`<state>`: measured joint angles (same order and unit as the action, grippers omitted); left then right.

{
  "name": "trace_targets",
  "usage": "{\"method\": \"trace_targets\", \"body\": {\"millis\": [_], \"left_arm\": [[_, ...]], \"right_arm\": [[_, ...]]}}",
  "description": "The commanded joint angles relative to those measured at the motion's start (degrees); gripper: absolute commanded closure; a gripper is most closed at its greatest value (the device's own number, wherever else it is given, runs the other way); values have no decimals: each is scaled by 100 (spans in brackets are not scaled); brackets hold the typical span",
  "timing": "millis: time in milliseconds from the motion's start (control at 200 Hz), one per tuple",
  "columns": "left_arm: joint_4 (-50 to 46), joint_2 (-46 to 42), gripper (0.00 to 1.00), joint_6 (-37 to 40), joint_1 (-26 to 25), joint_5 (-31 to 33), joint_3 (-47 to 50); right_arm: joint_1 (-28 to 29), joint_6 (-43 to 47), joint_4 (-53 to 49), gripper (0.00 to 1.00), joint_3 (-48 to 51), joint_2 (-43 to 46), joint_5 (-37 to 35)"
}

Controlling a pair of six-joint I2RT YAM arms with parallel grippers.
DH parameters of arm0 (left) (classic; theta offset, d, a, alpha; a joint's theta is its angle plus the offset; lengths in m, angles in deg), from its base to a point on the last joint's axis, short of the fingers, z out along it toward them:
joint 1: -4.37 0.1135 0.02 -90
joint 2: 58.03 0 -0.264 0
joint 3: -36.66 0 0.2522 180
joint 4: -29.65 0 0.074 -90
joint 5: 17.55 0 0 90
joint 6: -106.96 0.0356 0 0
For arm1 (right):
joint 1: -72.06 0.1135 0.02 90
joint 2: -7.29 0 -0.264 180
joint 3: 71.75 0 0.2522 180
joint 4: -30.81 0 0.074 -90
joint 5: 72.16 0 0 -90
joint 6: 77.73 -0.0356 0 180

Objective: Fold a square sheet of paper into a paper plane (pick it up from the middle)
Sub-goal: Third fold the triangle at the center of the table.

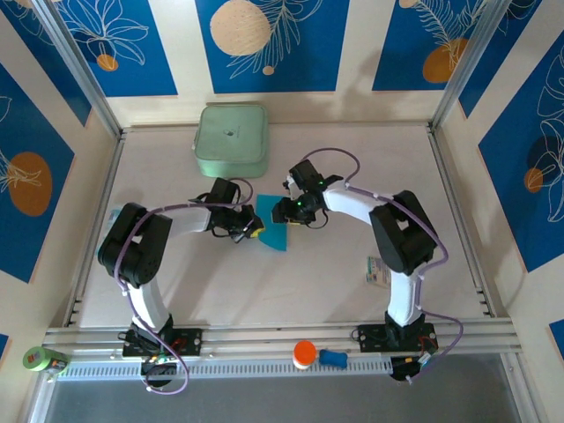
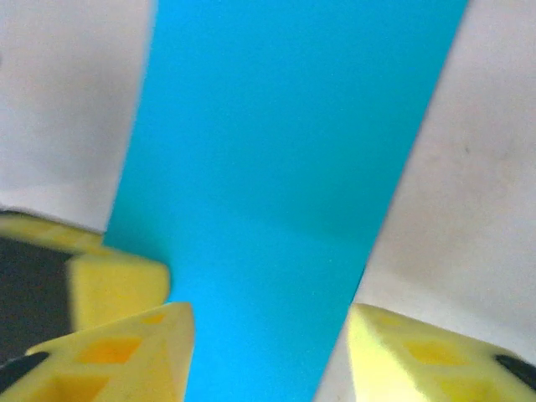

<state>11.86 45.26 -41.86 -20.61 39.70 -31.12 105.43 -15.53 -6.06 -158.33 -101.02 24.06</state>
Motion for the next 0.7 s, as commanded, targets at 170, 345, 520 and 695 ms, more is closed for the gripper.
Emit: {"method": "trace_targets", "body": {"millis": [170, 345, 520, 695], "left_arm": [[348, -347, 100, -663, 47, 216, 189], [324, -372, 100, -807, 45, 235, 181], [397, -323, 100, -882, 45, 130, 181], [342, -367, 100, -888, 45, 119, 181]], "right_arm": [[839, 1323, 2129, 36, 1527, 1427, -971], [1385, 2075, 3083, 33, 2078, 1476, -1763], [1780, 2953, 4037, 34, 2511, 1185, -1940], [1874, 3199, 4324, 38, 2509, 816, -2362]]}}
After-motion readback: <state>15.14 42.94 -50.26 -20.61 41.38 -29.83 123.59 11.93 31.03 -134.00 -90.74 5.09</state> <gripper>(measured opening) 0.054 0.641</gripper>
